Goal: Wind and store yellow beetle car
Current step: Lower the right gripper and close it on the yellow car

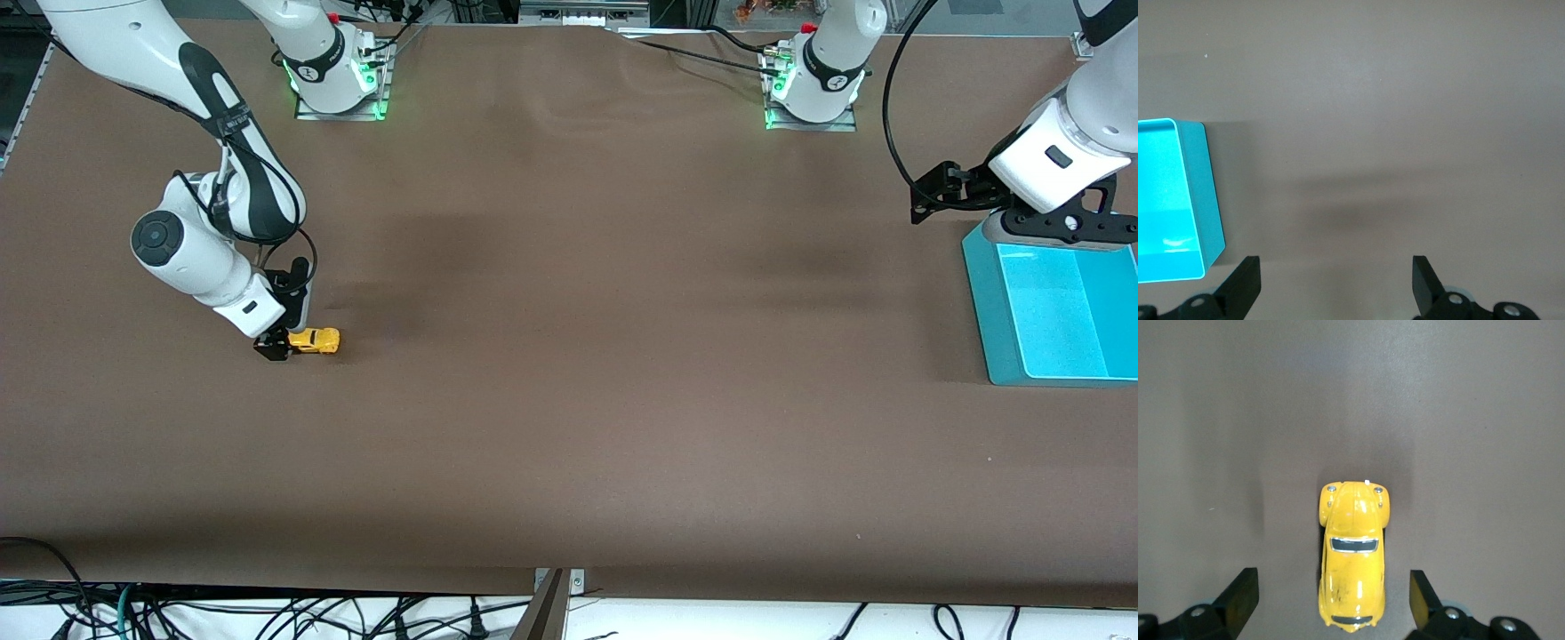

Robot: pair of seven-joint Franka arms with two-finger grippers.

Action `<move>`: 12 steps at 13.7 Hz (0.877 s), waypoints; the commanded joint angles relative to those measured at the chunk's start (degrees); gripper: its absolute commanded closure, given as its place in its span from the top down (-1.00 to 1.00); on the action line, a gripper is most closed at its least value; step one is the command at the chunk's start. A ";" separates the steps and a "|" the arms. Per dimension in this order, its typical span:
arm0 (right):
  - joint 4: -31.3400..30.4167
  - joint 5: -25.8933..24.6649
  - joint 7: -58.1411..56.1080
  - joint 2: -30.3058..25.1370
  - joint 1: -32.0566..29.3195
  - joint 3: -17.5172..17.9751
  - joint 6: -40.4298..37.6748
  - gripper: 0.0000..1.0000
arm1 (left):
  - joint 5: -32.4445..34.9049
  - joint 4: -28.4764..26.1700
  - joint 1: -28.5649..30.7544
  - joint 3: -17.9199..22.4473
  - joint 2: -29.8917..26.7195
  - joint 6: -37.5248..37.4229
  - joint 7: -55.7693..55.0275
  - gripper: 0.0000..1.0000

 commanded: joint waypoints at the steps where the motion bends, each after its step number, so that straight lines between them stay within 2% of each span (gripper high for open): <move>1: 0.38 -0.57 -1.30 1.30 -0.15 0.12 1.56 0.88 | -1.11 1.94 0.36 0.00 0.83 -1.19 0.54 1.00; 3: 0.38 -0.48 -1.22 1.65 -0.15 0.12 1.82 0.67 | -1.11 1.94 0.36 -0.08 0.83 -1.19 0.54 1.00; 5: 0.38 -0.31 -1.22 1.74 -0.15 0.20 1.82 0.59 | -1.11 1.94 0.36 0.00 0.83 -1.19 0.54 1.00; 6: 0.38 -0.31 -1.22 1.74 -0.15 0.20 1.82 0.40 | -1.11 1.94 0.36 -0.08 0.83 -1.19 0.54 1.00; 8: 0.38 -0.31 -0.87 1.39 -0.07 0.64 1.30 -0.19 | -1.11 1.94 0.27 -0.09 0.83 -1.19 0.45 1.00; 9: 0.38 -0.39 -0.43 1.22 -0.07 0.82 1.12 -0.39 | -1.11 1.94 0.27 -0.09 0.83 -1.19 0.45 1.00; 12: 1.17 -0.74 -0.34 -0.71 -0.07 4.85 -1.15 -0.44 | -1.11 1.94 0.27 -0.09 0.83 -1.19 0.54 1.00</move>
